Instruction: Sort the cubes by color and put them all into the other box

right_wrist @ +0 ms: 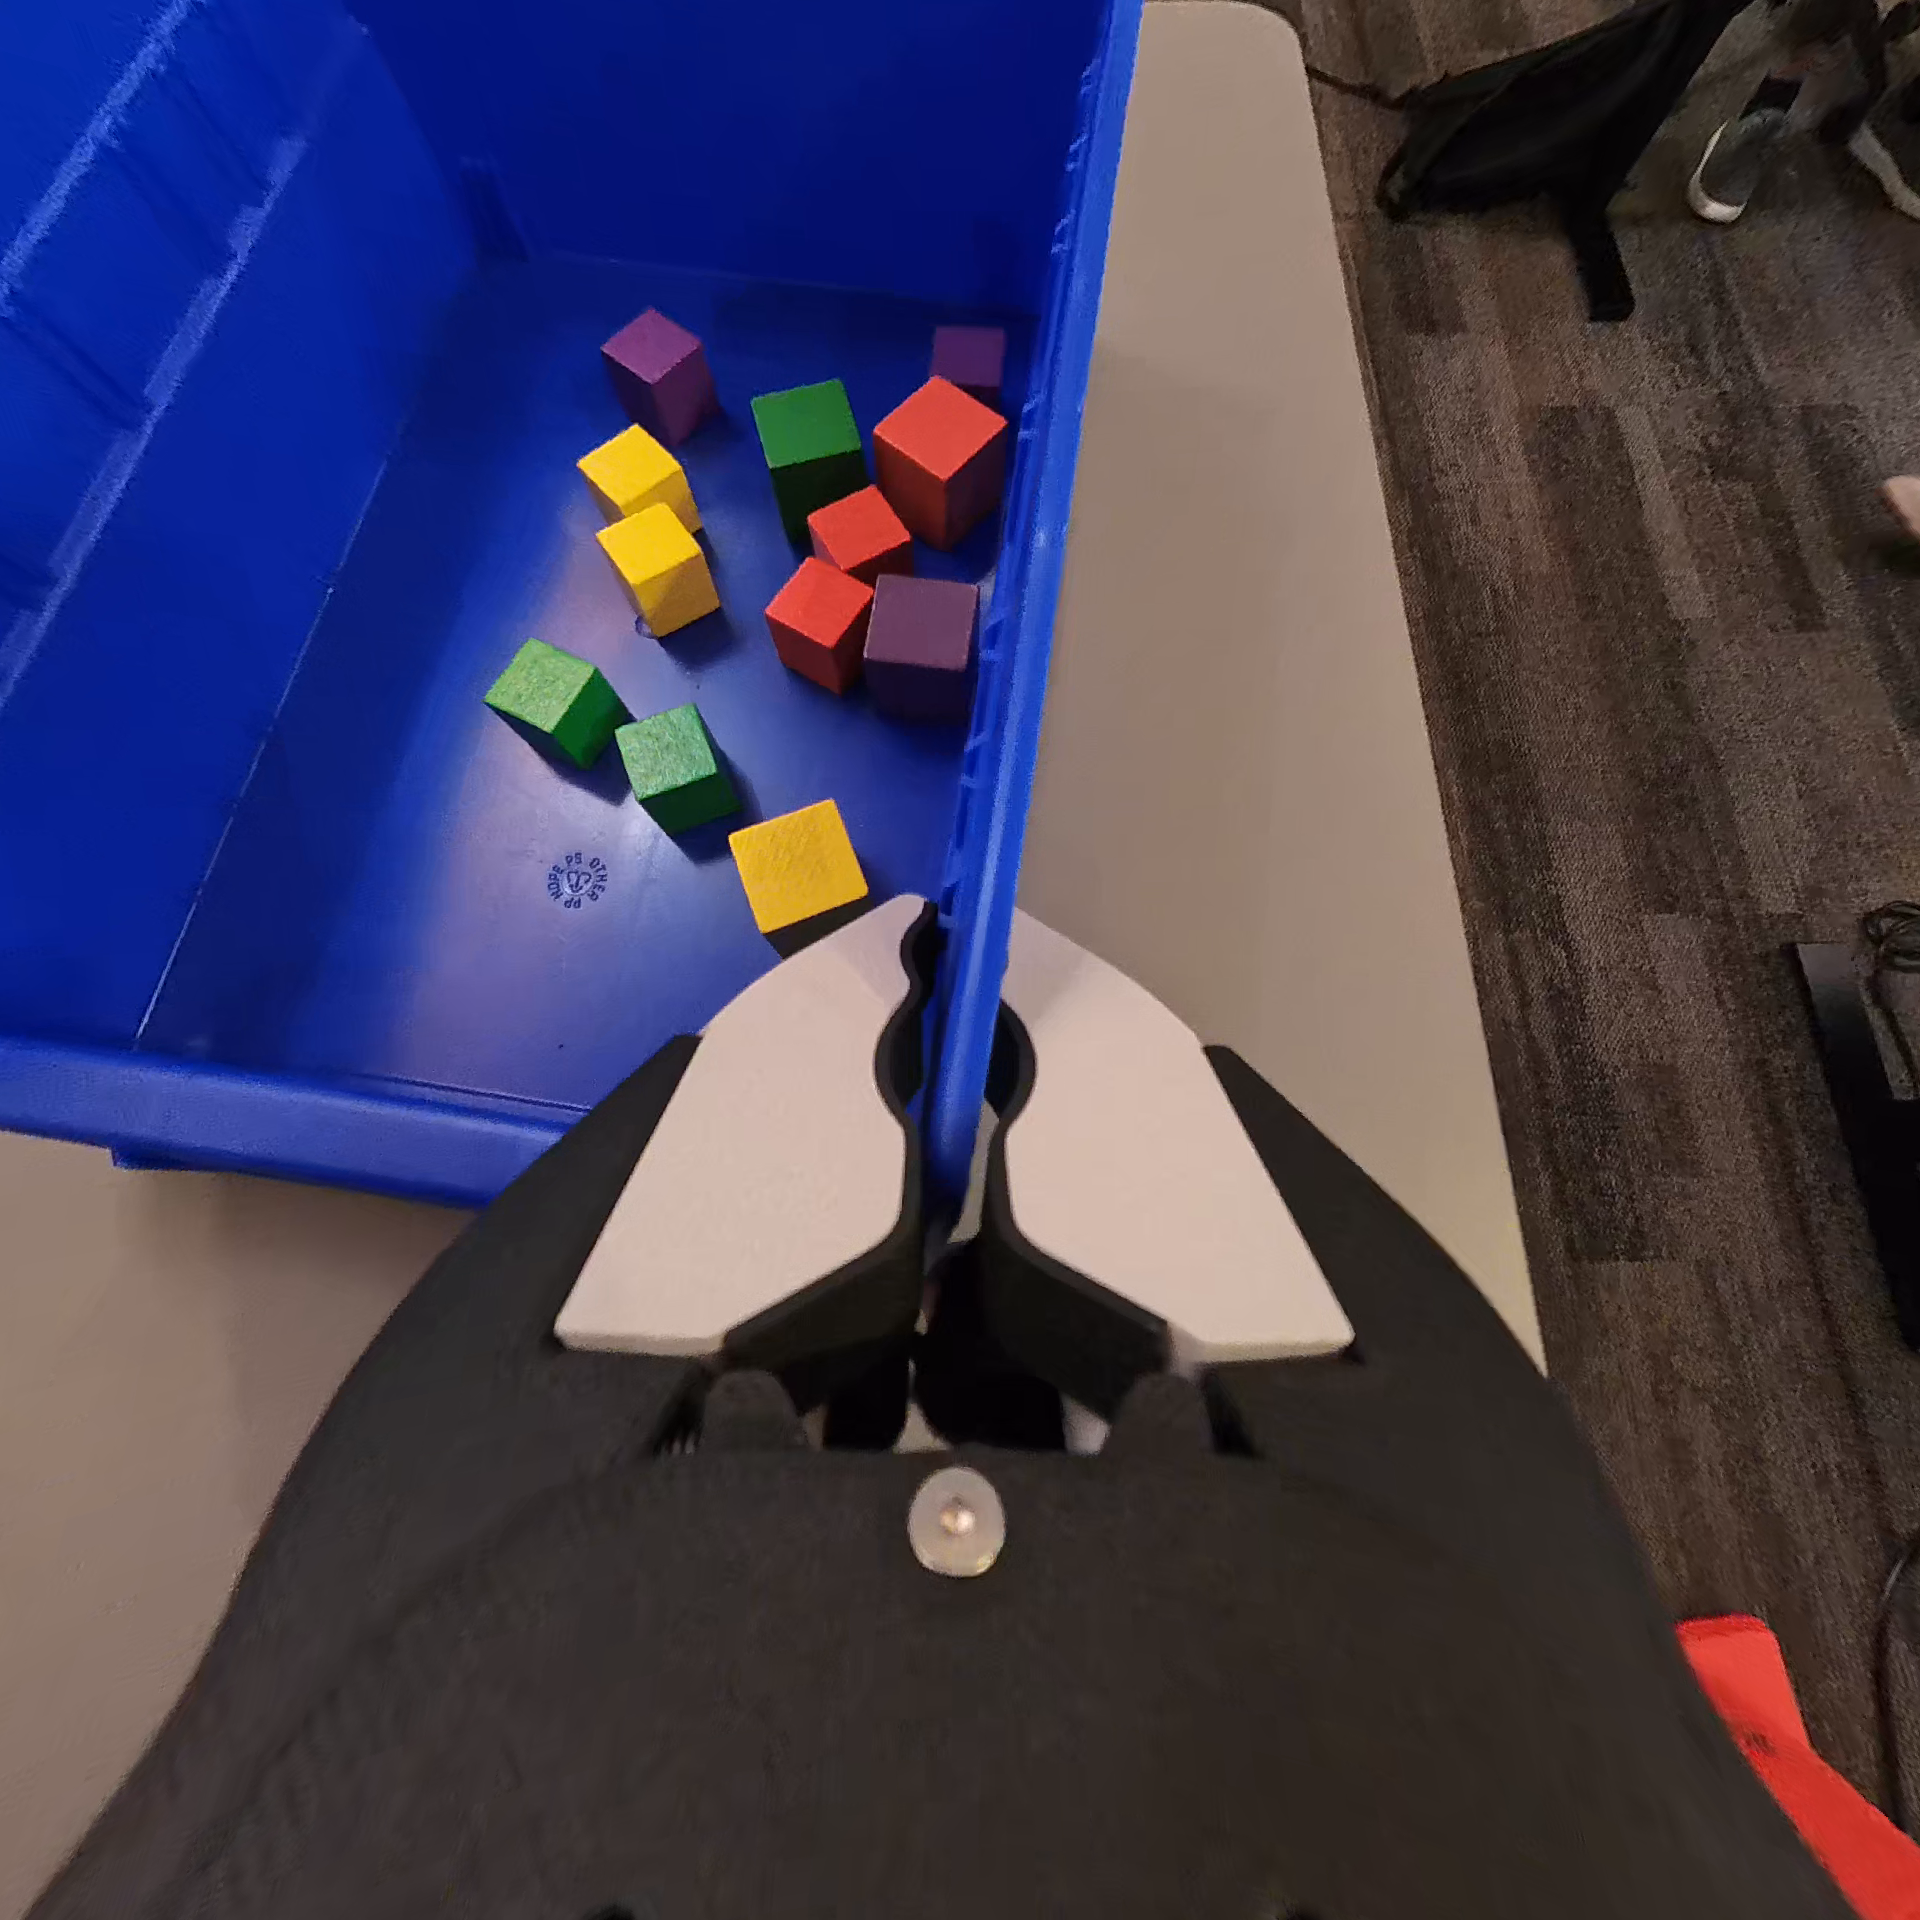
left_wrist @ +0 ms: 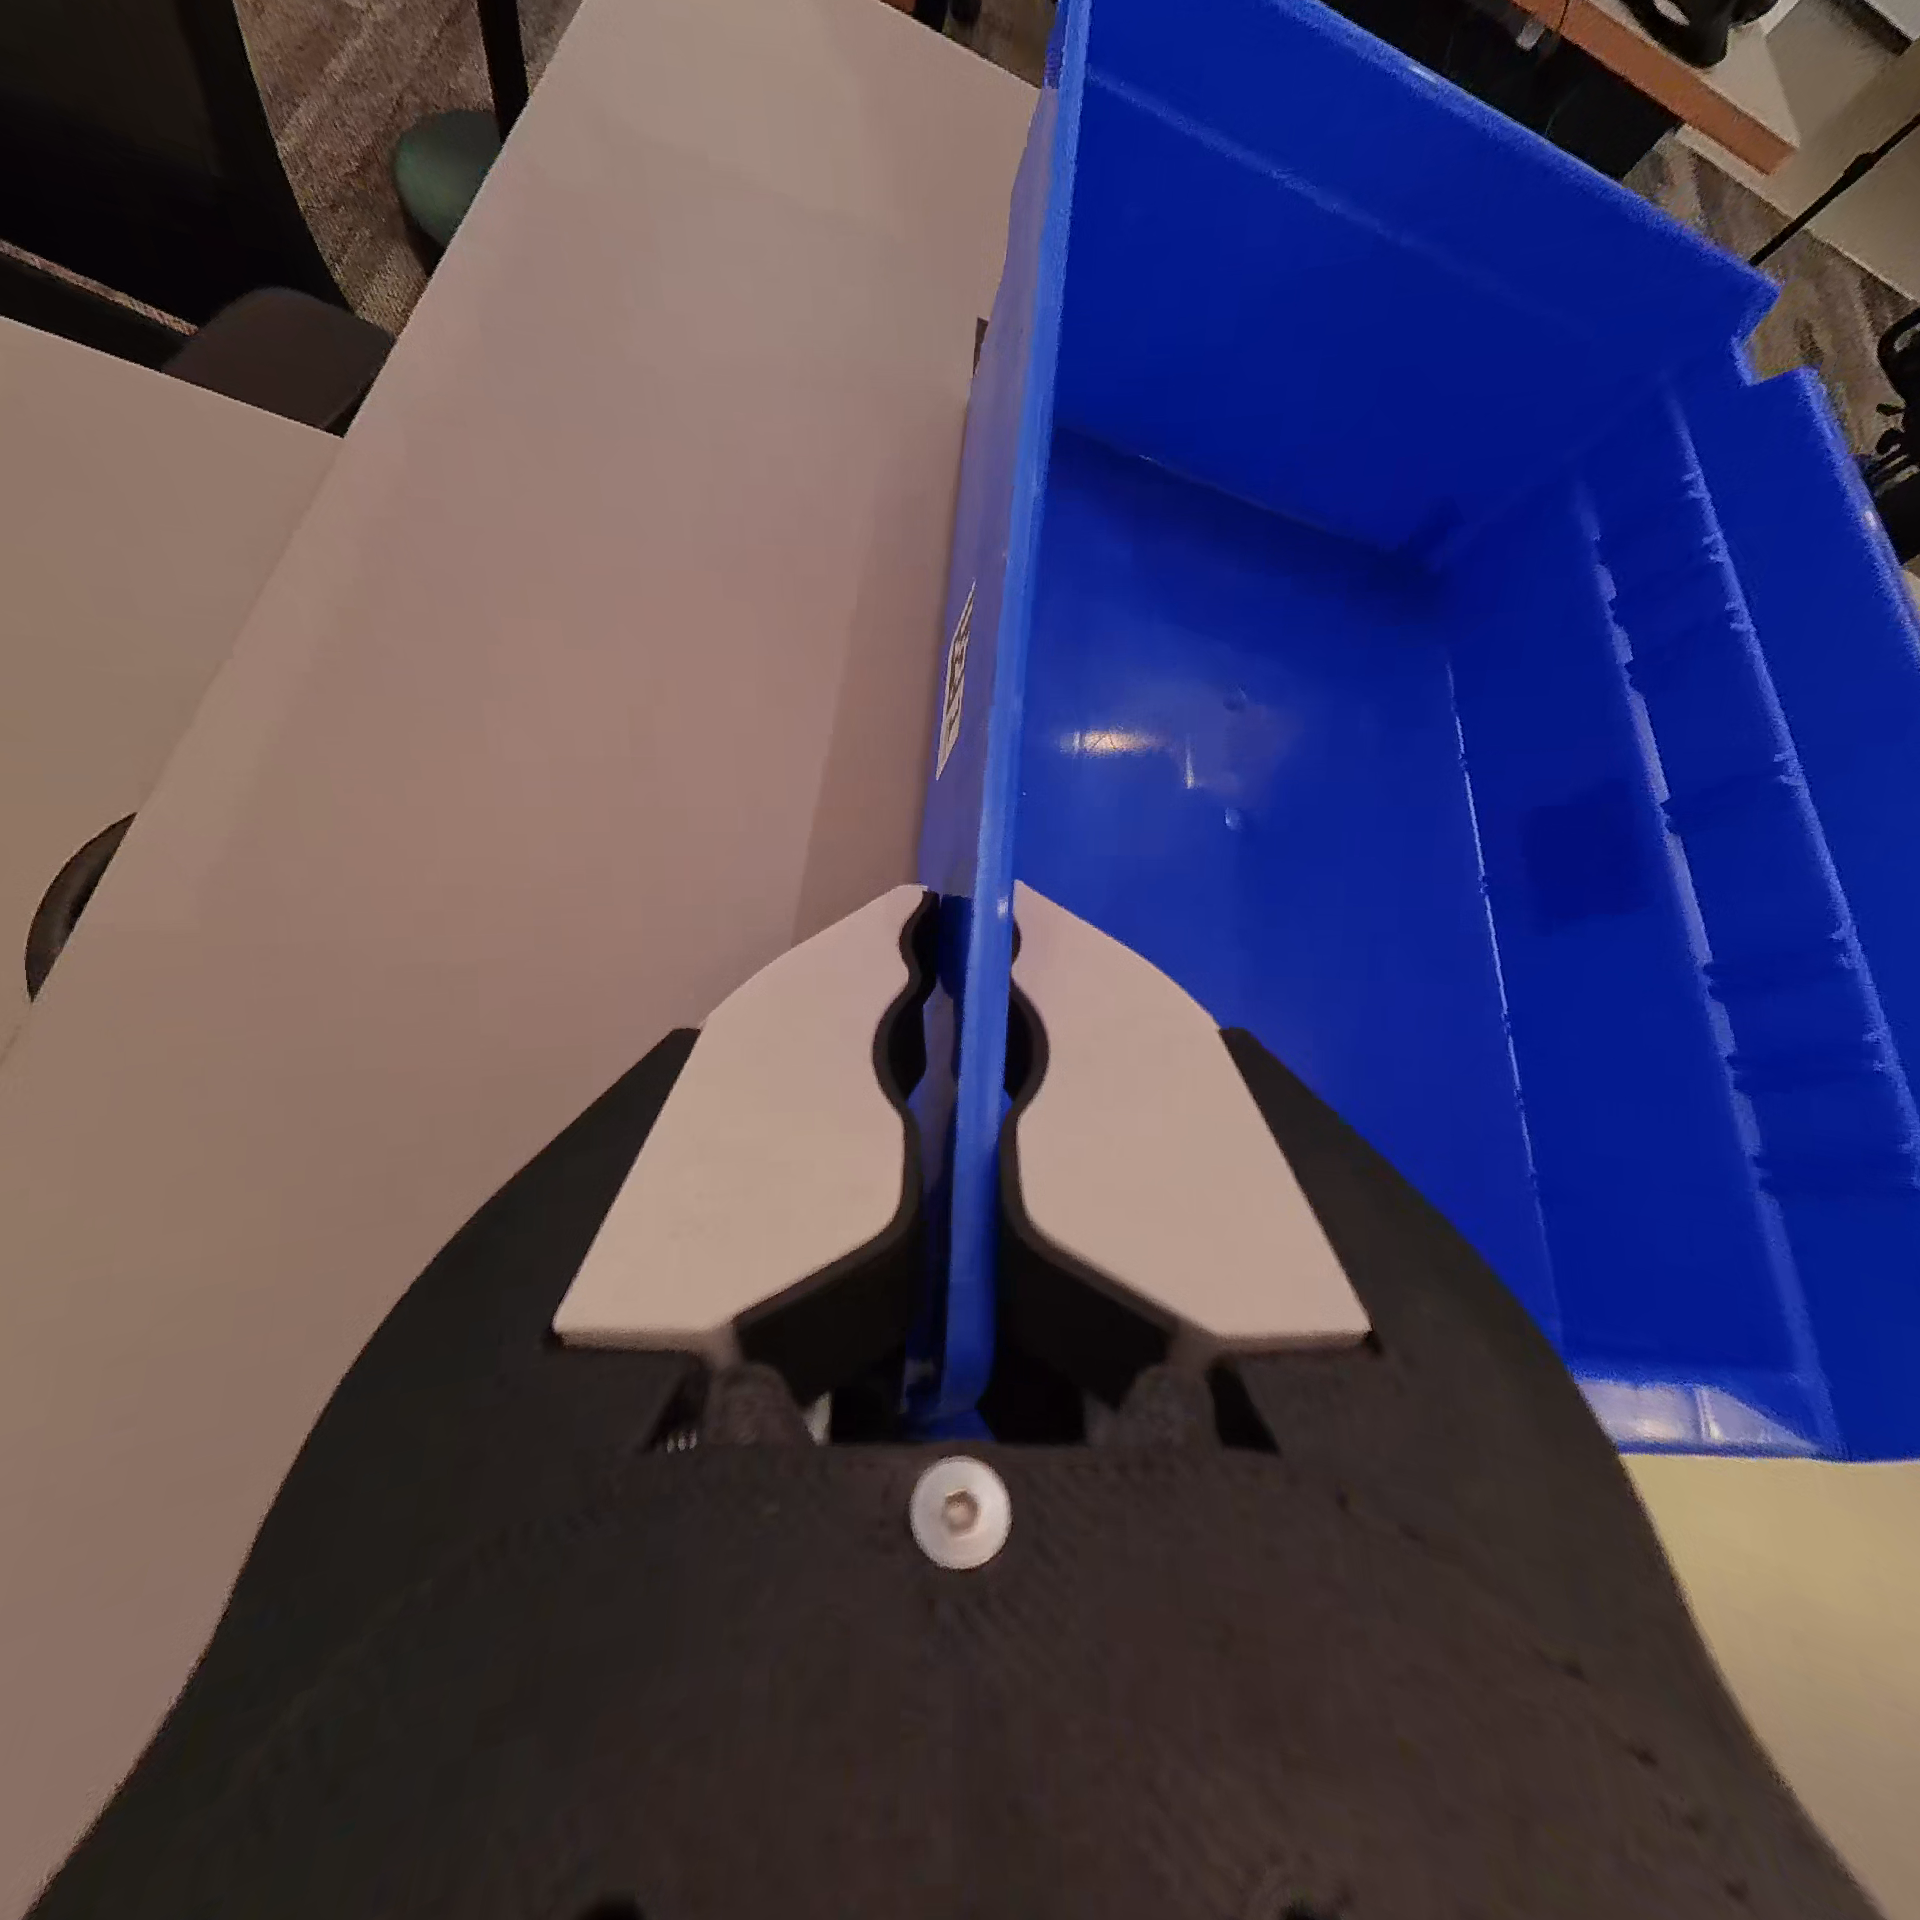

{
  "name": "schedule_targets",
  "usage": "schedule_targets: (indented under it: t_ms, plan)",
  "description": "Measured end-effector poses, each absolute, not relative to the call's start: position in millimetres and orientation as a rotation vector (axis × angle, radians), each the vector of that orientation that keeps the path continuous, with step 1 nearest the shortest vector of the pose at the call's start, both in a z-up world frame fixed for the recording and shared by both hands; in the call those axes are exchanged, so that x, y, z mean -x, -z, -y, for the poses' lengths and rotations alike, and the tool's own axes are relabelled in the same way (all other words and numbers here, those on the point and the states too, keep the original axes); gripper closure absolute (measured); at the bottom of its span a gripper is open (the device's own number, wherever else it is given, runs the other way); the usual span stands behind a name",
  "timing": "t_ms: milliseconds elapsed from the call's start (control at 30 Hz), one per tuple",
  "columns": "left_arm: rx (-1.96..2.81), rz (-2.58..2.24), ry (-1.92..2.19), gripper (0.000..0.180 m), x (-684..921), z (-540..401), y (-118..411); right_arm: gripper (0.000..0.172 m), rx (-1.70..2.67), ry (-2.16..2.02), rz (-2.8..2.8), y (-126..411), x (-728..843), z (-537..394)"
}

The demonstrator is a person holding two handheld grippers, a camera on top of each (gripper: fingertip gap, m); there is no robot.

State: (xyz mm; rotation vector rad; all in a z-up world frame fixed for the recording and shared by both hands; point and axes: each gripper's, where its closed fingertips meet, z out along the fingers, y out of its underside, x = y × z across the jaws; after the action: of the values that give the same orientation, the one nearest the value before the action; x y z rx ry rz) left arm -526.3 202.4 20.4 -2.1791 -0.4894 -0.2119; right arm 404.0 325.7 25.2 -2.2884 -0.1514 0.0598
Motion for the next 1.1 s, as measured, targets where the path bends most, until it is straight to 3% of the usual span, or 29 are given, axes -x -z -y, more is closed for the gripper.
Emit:
schedule_targets:
  t_ms: [1100]
  plan:
    - [2.163,0.525,0.244,0.173,483,-81,-69,0.166,2.353,-0.364,0.894,-56,-326,-211]
